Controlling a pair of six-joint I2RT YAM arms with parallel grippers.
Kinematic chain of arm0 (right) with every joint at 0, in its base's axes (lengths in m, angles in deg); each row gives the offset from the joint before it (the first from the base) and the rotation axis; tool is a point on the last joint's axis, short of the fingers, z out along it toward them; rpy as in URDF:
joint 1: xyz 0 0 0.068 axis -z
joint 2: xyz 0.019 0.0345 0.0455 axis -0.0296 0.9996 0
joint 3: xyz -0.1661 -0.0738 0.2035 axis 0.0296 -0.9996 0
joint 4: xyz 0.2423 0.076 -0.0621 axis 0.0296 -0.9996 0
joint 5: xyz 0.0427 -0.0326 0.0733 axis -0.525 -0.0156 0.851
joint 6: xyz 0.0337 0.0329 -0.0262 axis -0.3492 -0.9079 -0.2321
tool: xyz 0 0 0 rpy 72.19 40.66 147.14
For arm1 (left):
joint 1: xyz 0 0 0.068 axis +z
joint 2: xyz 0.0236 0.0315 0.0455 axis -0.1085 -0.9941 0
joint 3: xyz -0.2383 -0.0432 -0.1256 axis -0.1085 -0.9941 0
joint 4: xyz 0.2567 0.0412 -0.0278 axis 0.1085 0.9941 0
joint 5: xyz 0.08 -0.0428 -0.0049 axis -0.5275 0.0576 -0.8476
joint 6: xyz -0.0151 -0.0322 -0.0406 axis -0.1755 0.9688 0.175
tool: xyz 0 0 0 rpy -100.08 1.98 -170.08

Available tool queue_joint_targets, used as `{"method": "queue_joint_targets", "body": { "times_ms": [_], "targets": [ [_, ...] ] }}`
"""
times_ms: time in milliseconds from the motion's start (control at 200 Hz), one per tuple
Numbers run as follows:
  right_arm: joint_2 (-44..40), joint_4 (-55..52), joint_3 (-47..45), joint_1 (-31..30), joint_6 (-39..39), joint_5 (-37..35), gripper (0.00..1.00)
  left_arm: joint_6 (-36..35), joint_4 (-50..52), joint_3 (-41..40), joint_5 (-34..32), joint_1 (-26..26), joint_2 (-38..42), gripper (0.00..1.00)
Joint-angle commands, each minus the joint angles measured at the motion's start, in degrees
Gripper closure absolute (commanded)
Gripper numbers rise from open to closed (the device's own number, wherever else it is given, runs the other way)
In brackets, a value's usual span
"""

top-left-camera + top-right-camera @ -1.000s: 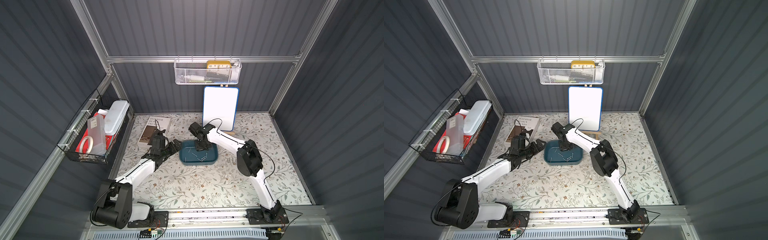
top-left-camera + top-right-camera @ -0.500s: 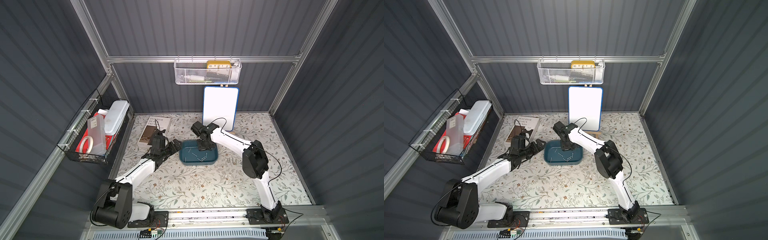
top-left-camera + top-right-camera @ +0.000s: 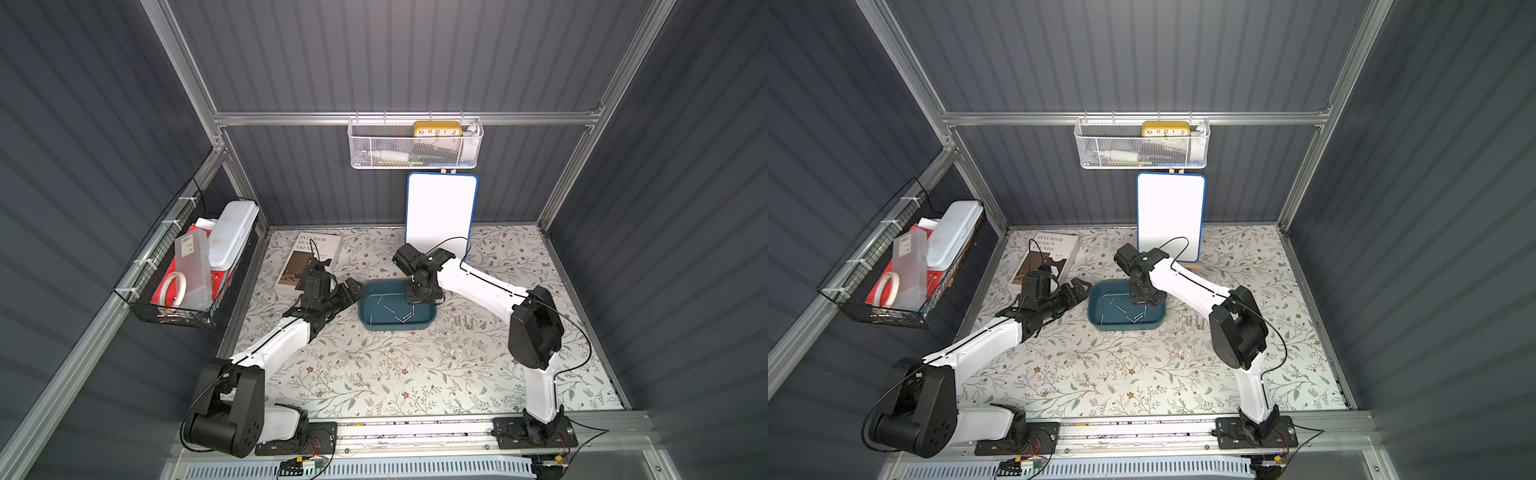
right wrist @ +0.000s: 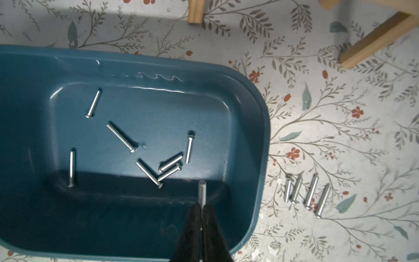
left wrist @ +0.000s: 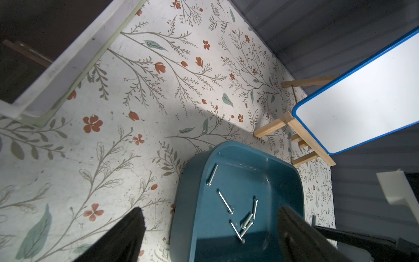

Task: Take out the screws from the storage box
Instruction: Place the screw at the center of the board.

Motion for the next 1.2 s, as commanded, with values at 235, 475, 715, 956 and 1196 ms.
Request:
{"method": "queue_joint_targets", "body": {
  "times_ms": [235, 475, 715, 956, 1196],
  "targets": [
    [-8.75, 1.34, -9.24, 1.24, -2.51, -3.47, 0.94, -1.87, -0.14, 1.72, 0.01, -0.20, 1.14, 0.05],
    [-14.38, 3.55, -17.08, 4.92, -2.92, -1.19, 0.93, -2.53, -1.09, 2.20, 1.24, -0.20, -1.13, 0.06],
    [-12.13, 7.52, -22.54, 7.18, -2.36, 2.51, 0.93, -3.35, -1.81, 2.51, 1.59, -0.20, -2.26, 0.06],
    [-9.67, 11.45, -26.70, 8.43, -1.68, 3.67, 0.92, -4.57, -1.46, 3.03, 1.33, -0.16, -4.27, 0.06],
    [-7.65, 13.59, -28.56, 9.57, -0.83, 5.06, 0.89, -4.02, -1.44, 3.78, 1.15, -0.20, -5.24, 0.06]
  ]
}}
